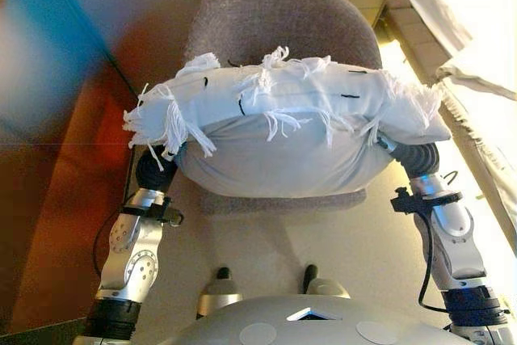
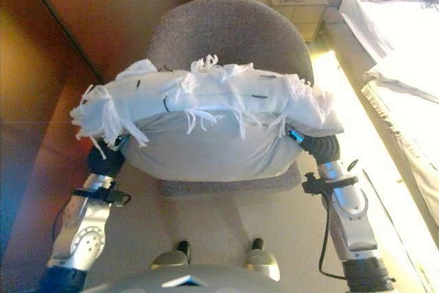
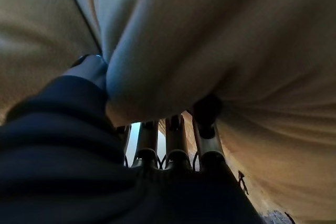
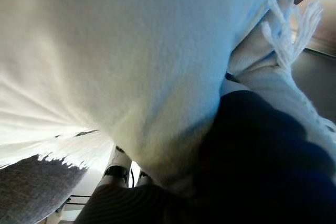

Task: Pick up the cushion and take it to the sofa

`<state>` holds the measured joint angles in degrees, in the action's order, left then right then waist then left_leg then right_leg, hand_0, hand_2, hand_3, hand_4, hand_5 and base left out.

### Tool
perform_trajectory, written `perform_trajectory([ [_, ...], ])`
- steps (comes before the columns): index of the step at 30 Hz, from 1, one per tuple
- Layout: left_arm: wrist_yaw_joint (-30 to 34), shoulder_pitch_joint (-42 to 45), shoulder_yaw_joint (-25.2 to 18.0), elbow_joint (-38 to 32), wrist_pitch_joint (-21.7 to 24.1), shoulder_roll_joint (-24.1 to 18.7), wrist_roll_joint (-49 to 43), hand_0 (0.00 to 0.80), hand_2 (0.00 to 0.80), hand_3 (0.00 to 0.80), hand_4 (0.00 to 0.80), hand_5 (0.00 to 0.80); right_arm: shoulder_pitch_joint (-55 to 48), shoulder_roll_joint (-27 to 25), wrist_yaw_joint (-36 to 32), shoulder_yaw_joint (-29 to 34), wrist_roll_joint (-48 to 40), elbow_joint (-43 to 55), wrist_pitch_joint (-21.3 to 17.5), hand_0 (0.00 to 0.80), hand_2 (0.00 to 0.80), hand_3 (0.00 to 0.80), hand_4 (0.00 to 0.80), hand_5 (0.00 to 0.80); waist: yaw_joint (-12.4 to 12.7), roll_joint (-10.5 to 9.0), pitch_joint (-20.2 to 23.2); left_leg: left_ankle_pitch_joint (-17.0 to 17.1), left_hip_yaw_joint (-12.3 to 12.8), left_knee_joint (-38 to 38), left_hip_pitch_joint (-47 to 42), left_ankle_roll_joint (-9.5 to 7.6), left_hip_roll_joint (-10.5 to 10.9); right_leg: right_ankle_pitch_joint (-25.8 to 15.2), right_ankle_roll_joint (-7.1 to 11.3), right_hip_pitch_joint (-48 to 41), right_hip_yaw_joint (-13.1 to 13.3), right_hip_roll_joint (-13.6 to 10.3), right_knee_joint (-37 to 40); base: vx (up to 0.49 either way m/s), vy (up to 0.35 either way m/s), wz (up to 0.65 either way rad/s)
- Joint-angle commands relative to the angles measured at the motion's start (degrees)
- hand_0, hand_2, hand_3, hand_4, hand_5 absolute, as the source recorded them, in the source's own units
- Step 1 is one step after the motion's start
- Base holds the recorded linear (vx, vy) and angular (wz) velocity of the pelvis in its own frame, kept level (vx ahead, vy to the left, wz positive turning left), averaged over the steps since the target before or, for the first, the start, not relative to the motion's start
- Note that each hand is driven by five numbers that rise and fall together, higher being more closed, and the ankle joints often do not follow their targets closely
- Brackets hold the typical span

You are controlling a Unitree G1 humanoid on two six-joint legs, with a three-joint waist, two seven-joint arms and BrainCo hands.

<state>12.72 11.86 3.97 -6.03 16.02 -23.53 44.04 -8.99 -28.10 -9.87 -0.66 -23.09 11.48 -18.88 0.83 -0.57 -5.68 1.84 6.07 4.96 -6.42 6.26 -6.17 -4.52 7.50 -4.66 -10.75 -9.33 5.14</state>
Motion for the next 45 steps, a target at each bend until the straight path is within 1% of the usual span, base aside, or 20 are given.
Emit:
perform_trajectory([
  [1, 0.49, -5.62, 1.03, -9.31, 4.16, -0.04, 2.08, 0.800, 0.800, 0.800, 0.800, 0.800, 6.04, -1.76, -0.49, -1.70, -2.60, 9.92, -5.21, 0.800, 0.800, 0.800, 0.800, 0.800, 0.31, -0.73, 2.94, 3.23, -1.88, 0.04, 1.46, -0.11, -3.72, -1.09, -0.15, -1.18, -0.82, -0.74, -1.03, 0.008, -0.130, 0.00],
  [7, 0.00, -5.57, 0.93, -9.16, 4.70, -0.18, 2.47, 0.800, 0.800, 0.800, 0.800, 0.800, 6.68, -2.68, -0.98, -2.79, -3.27, 9.72, -4.80, 0.800, 0.800, 0.800, 0.800, 0.800, 0.17, -1.01, 2.30, 4.74, -2.26, -2.04, 1.87, 1.02, -5.53, 0.03, -1.96, -0.78, 0.23, 1.27, -2.04, 0.004, -0.148, -0.01],
  [11, -0.48, -5.03, 1.17, -8.47, 7.46, 0.57, 2.52, 0.800, 0.800, 0.800, 0.800, 0.800, 7.67, -3.17, -2.31, -4.44, -4.56, 9.31, -6.01, 0.800, 0.800, 0.800, 0.800, 0.800, -0.02, -1.81, 0.16, 7.98, -4.08, -14.81, 6.58, 1.49, -6.65, 0.44, -4.25, 0.56, 1.72, 3.01, -3.73, -0.019, -0.211, -0.09],
  [15, -0.90, -4.34, 1.20, -8.09, 9.31, 1.79, 1.17, 0.800, 0.800, 0.800, 0.800, 0.800, 8.71, -1.56, -2.19, -6.95, -3.16, 7.88, -7.11, 0.800, 0.800, 0.800, 0.800, 0.800, 0.76, -3.37, -2.45, 8.56, -4.97, -29.63, 12.78, -0.77, -4.93, 1.18, -6.78, 0.17, 3.10, 4.40, -5.80, 0.049, -0.274, -0.36],
  [16, -1.09, -4.21, 0.96, -8.39, 8.99, 2.12, 0.78, 0.800, 0.800, 0.800, 0.800, 0.800, 8.94, -1.12, -1.67, -7.43, -2.32, 7.81, -6.77, 0.800, 0.800, 0.800, 0.800, 0.800, 1.51, -3.23, -2.88, 7.47, -5.48, -30.10, 14.20, -1.80, -1.84, 1.65, -6.73, -0.23, 3.50, 4.86, -6.50, 0.116, -0.137, -0.53],
  [18, -1.76, -3.65, 0.64, -9.53, 8.77, 2.51, 0.08, 0.800, 0.800, 0.800, 0.800, 0.800, 9.73, -0.43, -0.88, -8.45, -1.10, 8.08, -6.06, 0.800, 0.800, 0.800, 0.800, 0.800, 2.75, -1.75, -3.50, 6.54, -5.49, -26.64, 14.62, -2.97, 2.63, 3.48, -6.52, -0.89, 4.32, 6.36, -8.19, 0.180, -0.045, -0.32],
  [19, -2.15, -3.63, 0.66, -9.79, 8.85, 2.51, 0.01, 0.800, 0.800, 0.800, 0.800, 0.800, 10.07, -0.03, -0.42, -8.91, -0.41, 8.22, -5.83, 0.800, 0.800, 0.800, 0.800, 0.800, 3.26, -0.87, -3.80, 7.49, -4.92, -24.25, 15.08, -2.83, 3.59, 4.46, -6.62, -1.44, 4.66, 7.35, -8.82, 0.208, 0.007, -0.33],
  [23, -4.25, -5.50, 2.61, -8.96, 9.56, 2.49, -0.24, 0.800, 0.800, 0.800, 0.800, 0.800, 11.43, 0.27, 2.08, -10.72, 1.75, 7.82, -5.42, 0.800, 0.800, 0.800, 0.800, 0.800, 5.63, 1.21, -4.07, 12.18, -3.27, -13.02, 18.31, -2.14, 5.29, 7.71, -6.48, -5.52, 6.66, 9.71, -8.99, 0.347, 0.035, -0.63],
  [25, -5.42, -5.23, 3.27, -8.94, 9.47, 2.39, -0.58, 0.800, 0.800, 0.800, 0.800, 0.800, 11.44, -0.07, 2.46, -11.04, 0.94, 7.81, -4.70, 0.800, 0.800, 0.800, 0.800, 0.800, 7.85, 1.75, -3.30, 16.04, -5.41, -5.51, 19.92, -1.73, 5.87, 10.30, -6.52, -9.25, 9.16, 10.72, -9.21, 0.504, 0.038, 0.04],
  [28, -5.70, -3.86, 2.76, -9.51, 8.53, 2.57, -0.34, 0.800, 0.800, 0.800, 0.800, 0.800, 11.17, 0.58, 2.11, -11.72, 0.79, 8.12, -3.60, 0.800, 0.800, 0.800, 0.800, 0.800, 10.55, 2.36, -2.60, 19.70, -8.83, -2.21, 22.27, -0.73, 4.36, 12.75, -6.71, -11.64, 11.54, 11.47, -11.78, 0.513, 0.080, 0.15],
  [30, -5.41, -3.34, 2.51, -9.76, 8.28, 2.81, -0.19, 0.800, 0.800, 0.800, 0.800, 0.800, 10.85, 0.78, 1.67, -12.06, 0.90, 8.32, -3.21, 0.800, 0.800, 0.800, 0.800, 0.800, 11.10, 1.85, -2.45, 19.43, -9.40, -1.43, 23.27, -0.03, 3.43, 15.82, -6.83, -12.49, 11.20, 10.53, -13.73, 0.504, 0.152, 0.01],
  [31, -5.25, -3.12, 2.41, -9.86, 8.24, 2.96, -0.16, 0.800, 0.800, 0.800, 0.800, 0.800, 10.59, 0.89, 1.52, -12.08, 0.86, 8.41, -3.21, 0.800, 0.800, 0.800, 0.800, 0.800, 11.62, 2.40, -2.36, 19.79, -9.07, -1.19, 23.99, 0.21, 1.98, 16.42, -6.72, -12.64, 11.25, 10.67, -14.59, 0.636, 0.222, 0.03],
  [34, -4.85, -3.76, 2.74, -9.54, 8.35, 3.39, -0.25, 0.800, 0.800, 0.800, 0.800, 0.800, 10.20, 1.00, 1.59, -12.05, 0.96, 8.36, -3.65, 0.800, 0.800, 0.800, 0.800, 0.800, 11.75, 1.88, -2.49, 19.69, -6.36, -1.59, 25.54, 0.75, 0.63, 19.80, -5.95, -14.09, 9.80, 8.43, -18.26, 0.489, 0.220, -0.22],
  [35, -4.67, -4.06, 2.65, -9.45, 8.19, 3.31, -0.03, 0.800, 0.800, 0.800, 0.800, 0.800, 10.31, 0.81, 1.79, -11.97, 0.96, 8.20, -3.76, 0.800, 0.800, 0.800, 0.800, 0.800, 11.75, 1.68, -2.43, 18.89, -5.32, -1.68, 25.43, 0.60, 0.48, 19.57, -5.50, -14.16, 9.21, 7.73, -18.94, 0.512, 0.300, -0.27],
  [36, -4.57, -4.84, 2.63, -8.92, 7.63, 2.92, 0.85, 0.800, 0.800, 0.800, 0.800, 0.800, 10.38, 0.29, 2.24, -11.58, 0.81, 7.66, -3.94, 0.800, 0.800, 0.800, 0.800, 0.800, 11.61, 0.99, -1.75, 16.93, -2.88, -2.13, 24.62, -0.23, 0.46, 16.57, -3.44, -14.76, 7.99, 5.42, -21.41, 0.543, 0.319, -0.30],
  [38, -5.98, -4.65, 2.59, -8.71, 6.34, 2.38, 1.48, 0.800, 0.800, 0.800, 0.800, 0.800, 9.02, -0.04, 2.12, -10.19, -1.54, 7.83, -3.13, 0.800, 0.800, 0.800, 0.800, 0.800, 11.87, -0.96, -0.25, 14.89, -2.54, -4.64, 23.89, -2.75, 2.54, 8.32, 0.20, -16.14, 7.86, 2.49, -25.02, 0.620, 0.315, -0.21],
  [40, -5.30, -3.72, 2.31, -9.19, 5.48, 2.28, 1.11, 0.800, 0.800, 0.800, 0.800, 0.800, 7.46, 0.58, 2.36, -9.29, -1.58, 8.68, -2.57, 0.800, 0.800, 0.800, 0.800, 0.800, 12.68, -2.17, 1.27, 12.75, -2.98, -6.54, 23.93, -5.13, 4.60, 1.95, 1.79, -16.26, 8.00, 0.75, -29.38, 0.486, 0.191, 0.07],
  [42, -4.71, -2.19, 2.25, -10.07, 4.47, 2.08, -0.09, 0.800, 0.800, 0.800, 0.800, 0.800, 5.63, 2.00, 4.39, -9.17, 0.46, 9.79, -2.23, 0.800, 0.800, 0.800, 0.800, 0.800, 12.52, -2.06, 2.38, 10.52, -3.66, -7.69, 22.31, -7.14, 6.19, -4.04, 1.90, -12.77, 8.98, 0.90, -36.47, 0.513, 0.172, -0.02],
  [43, -4.77, -2.07, 2.23, -10.13, 4.33, 2.05, -0.18, 0.800, 0.800, 0.800, 0.800, 0.800, 5.56, 2.11, 4.58, -9.25, 0.58, 9.83, -2.17, 0.800, 0.800, 0.800, 0.800, 0.800, 12.45, -2.15, 2.49, 10.39, -3.71, -7.79, 22.31, -7.25, 6.36, -4.08, 1.88, -12.31, 9.08, 0.89, -37.02, 0.415, 0.110, -0.04],
  [45, -5.47, -1.81, 1.91, -9.59, 2.58, 1.43, -0.85, 0.800, 0.800, 0.800, 0.800, 0.800, 4.46, 3.24, 6.33, -9.61, 2.47, 9.11, -1.99, 0.800, 0.800, 0.800, 0.800, 0.800, 10.36, -2.08, 2.19, 9.43, -4.56, -6.98, 19.30, -7.91, 7.71, -3.43, 1.02, -5.78, 9.23, 3.29, -35.55, 0.406, 0.070, -0.08],
])
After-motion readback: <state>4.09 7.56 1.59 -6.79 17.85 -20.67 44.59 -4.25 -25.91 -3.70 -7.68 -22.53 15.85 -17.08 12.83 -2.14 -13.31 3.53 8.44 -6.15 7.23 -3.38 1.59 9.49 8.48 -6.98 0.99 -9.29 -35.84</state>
